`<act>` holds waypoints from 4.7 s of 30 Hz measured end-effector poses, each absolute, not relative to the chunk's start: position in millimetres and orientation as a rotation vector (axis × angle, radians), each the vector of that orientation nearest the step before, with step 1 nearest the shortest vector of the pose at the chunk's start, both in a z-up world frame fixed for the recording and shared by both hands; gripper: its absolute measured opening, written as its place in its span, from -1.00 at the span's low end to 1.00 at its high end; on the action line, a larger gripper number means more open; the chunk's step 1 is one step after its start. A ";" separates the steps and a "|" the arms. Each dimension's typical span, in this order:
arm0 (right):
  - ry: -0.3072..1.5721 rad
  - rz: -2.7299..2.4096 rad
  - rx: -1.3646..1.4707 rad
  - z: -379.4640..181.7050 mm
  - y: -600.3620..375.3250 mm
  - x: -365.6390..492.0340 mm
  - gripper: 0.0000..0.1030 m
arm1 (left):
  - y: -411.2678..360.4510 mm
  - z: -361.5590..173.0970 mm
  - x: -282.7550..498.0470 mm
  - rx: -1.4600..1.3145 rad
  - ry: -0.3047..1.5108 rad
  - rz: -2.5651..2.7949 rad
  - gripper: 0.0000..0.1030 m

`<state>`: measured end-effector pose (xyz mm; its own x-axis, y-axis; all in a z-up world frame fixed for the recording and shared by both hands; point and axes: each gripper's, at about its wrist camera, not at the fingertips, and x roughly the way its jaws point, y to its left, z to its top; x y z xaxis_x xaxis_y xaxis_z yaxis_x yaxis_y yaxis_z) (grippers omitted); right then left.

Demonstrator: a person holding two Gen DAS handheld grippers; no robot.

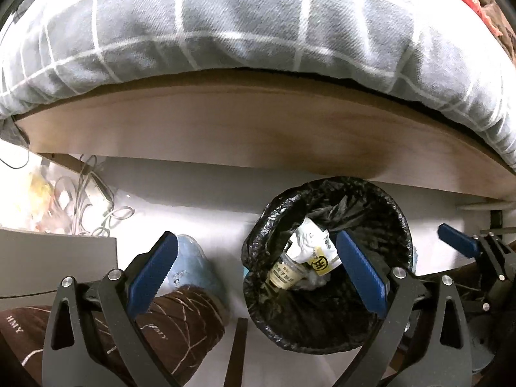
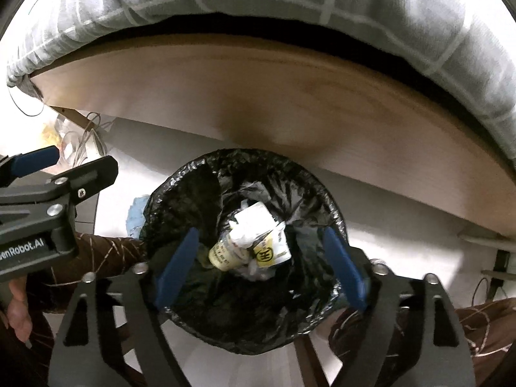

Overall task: Collect trash
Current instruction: 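Raise both tools from the bin back over the bed, then grasp the red plastic bag with the right tool while the left tool grasps the brown snack box, then carry the red bag and brown box off the bed toward the trash bin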

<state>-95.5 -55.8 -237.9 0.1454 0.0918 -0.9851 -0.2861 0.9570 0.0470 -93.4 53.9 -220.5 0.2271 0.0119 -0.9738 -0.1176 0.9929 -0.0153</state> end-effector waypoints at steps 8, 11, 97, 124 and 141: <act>1.313 0.221 -0.205 -217.4 -69.4 -90.9 0.80 | 48.8 -200.3 -87.2 -0.096 1.275 0.089 0.88; 1.265 0.196 -0.189 -203.3 -79.7 -88.8 0.82 | 42.2 -188.5 -86.3 -0.080 1.229 0.079 0.88; 0.963 0.147 0.089 -113.8 -207.4 160.2 0.11 | -21.5 -92.4 149.0 -0.107 0.907 -0.010 0.73; 0.839 0.058 0.037 -66.8 -202.0 112.7 0.08 | -12.1 -73.9 99.4 -0.112 0.870 -0.035 0.73; 0.862 0.068 0.045 -17.6 -192.2 47.7 0.08 | -8.9 -29.9 36.9 -0.121 0.875 -0.024 0.73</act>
